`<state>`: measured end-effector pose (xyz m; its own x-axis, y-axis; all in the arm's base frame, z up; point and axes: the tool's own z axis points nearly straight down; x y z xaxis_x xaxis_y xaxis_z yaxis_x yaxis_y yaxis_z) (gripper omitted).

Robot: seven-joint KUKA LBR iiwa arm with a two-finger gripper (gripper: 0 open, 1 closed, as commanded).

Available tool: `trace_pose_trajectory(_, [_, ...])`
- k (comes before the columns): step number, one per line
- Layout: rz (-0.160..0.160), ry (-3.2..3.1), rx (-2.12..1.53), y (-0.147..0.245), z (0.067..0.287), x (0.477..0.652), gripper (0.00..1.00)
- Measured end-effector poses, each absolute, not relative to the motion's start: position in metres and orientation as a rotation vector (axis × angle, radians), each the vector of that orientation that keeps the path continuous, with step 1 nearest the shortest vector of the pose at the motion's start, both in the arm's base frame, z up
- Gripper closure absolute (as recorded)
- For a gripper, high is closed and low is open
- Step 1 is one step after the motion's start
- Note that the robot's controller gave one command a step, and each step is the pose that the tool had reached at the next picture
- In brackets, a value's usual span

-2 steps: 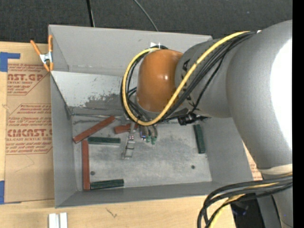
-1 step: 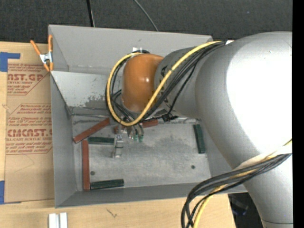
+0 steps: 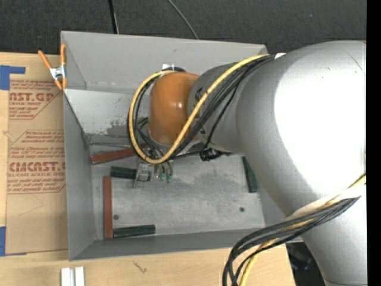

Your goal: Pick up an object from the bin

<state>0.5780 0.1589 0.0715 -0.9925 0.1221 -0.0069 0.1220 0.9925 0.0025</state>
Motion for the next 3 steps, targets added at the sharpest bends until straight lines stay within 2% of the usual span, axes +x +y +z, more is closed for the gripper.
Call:
trace_pose_trajectory(1, [0.003,3.130,0.190,0.159,0.071,0.578,1.00])
trace_pose_trajectory(2, [0.001,3.134,0.194,0.164,0.185,0.557,1.00])
trace_pose_trajectory(3, [0.001,3.134,0.195,0.164,0.185,0.557,1.00])
